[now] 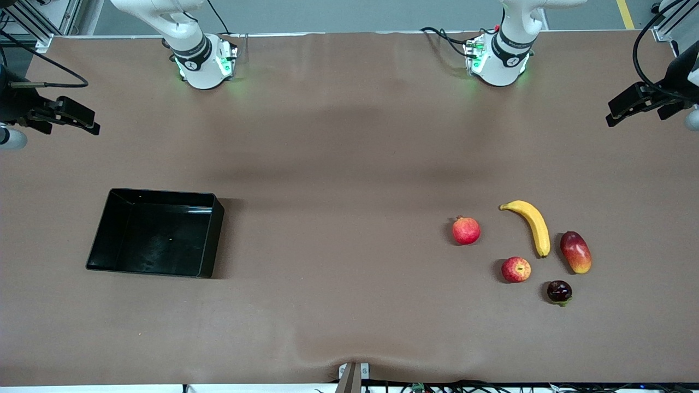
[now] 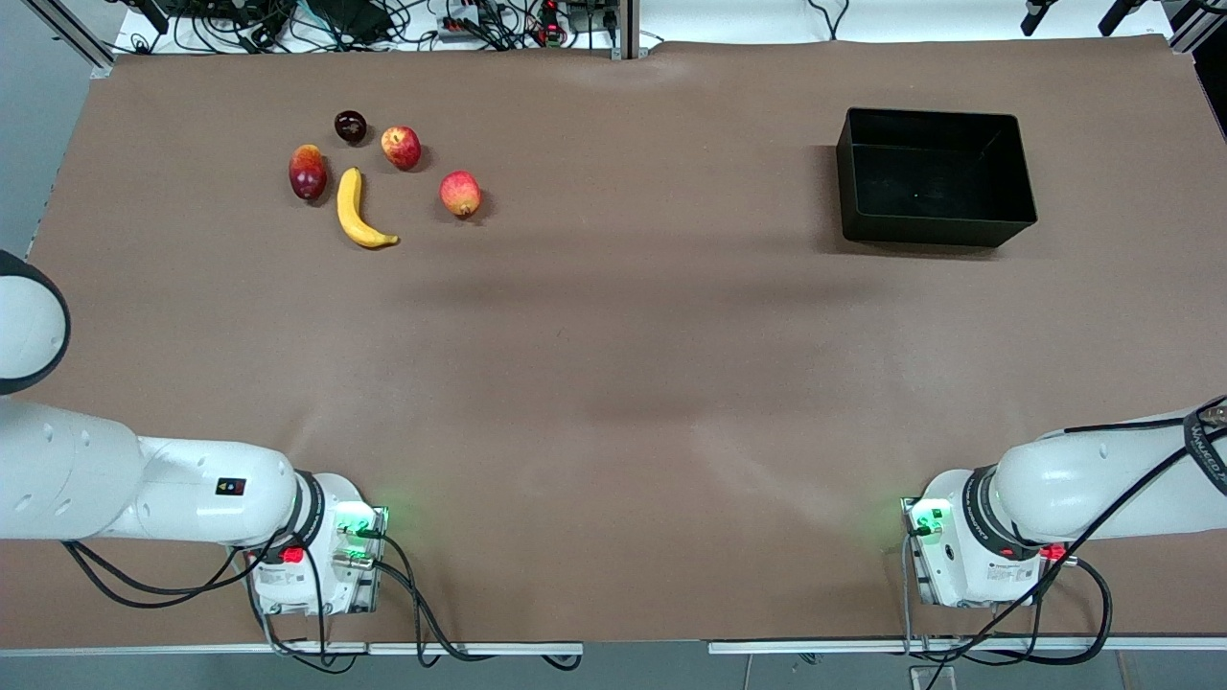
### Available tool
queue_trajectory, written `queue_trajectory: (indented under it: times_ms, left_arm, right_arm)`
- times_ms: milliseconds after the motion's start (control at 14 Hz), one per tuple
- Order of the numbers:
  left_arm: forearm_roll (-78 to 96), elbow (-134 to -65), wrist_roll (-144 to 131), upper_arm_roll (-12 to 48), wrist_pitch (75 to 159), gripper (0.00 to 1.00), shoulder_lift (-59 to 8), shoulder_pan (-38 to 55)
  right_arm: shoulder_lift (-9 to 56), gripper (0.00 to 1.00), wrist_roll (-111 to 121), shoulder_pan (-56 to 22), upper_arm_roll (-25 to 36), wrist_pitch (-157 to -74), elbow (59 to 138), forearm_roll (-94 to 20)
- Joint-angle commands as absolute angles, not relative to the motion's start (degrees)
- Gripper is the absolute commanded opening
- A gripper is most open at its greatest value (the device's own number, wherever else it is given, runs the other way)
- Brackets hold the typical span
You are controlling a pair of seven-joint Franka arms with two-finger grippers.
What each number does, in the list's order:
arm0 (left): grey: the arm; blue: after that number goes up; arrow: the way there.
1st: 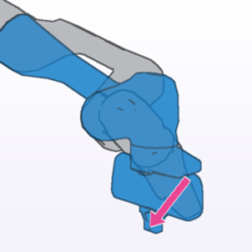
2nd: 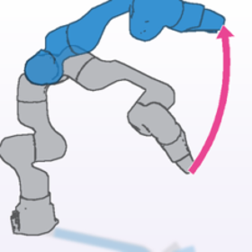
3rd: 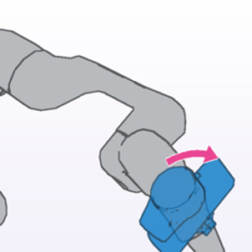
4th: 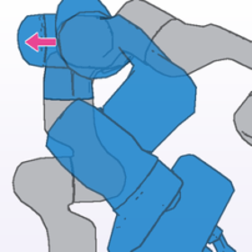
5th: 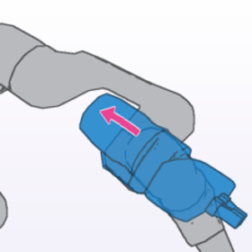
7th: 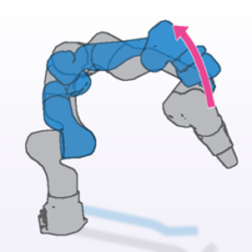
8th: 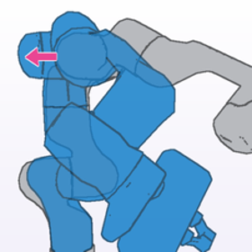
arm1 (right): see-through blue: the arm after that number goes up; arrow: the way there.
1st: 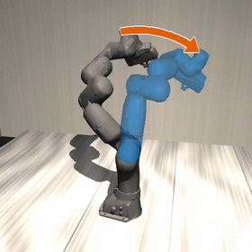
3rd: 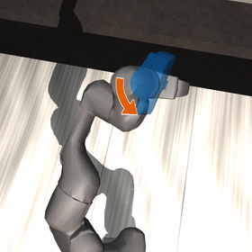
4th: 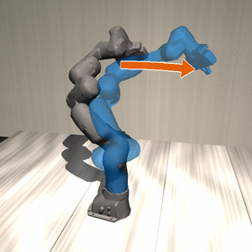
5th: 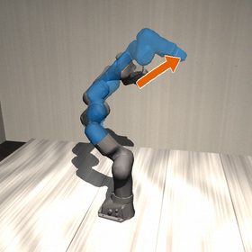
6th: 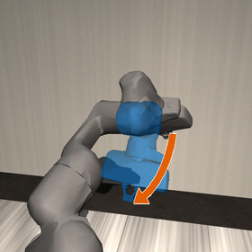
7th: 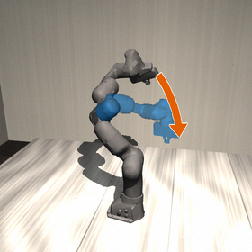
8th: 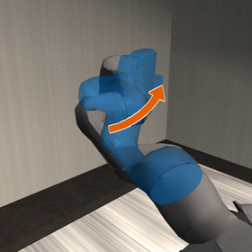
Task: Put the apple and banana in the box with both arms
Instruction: 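Reach the left gripper toward the red apple beside the banana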
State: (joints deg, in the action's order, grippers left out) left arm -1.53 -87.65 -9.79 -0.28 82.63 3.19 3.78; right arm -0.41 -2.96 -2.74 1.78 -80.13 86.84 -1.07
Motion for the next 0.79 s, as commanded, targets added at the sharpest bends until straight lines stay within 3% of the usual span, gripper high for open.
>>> queue_trajectory:
  times_ms: [0,714]
  left_arm:
    - [-2.6,-86.7,-9.3,-0.1,81.7,1.00,2.8,3.5]
    - [-2.7,-86.4,-9.0,-0.5,84.3,1.00,-3.0,3.6]
  right_arm:
    - [-0.4,1.00,-3.9,-4.0,2.2,-79.5,85.9,-0.6]
    - [-0.3,1.00,-3.9,-4.8,2.1,-79.7,85.8,-0.4]
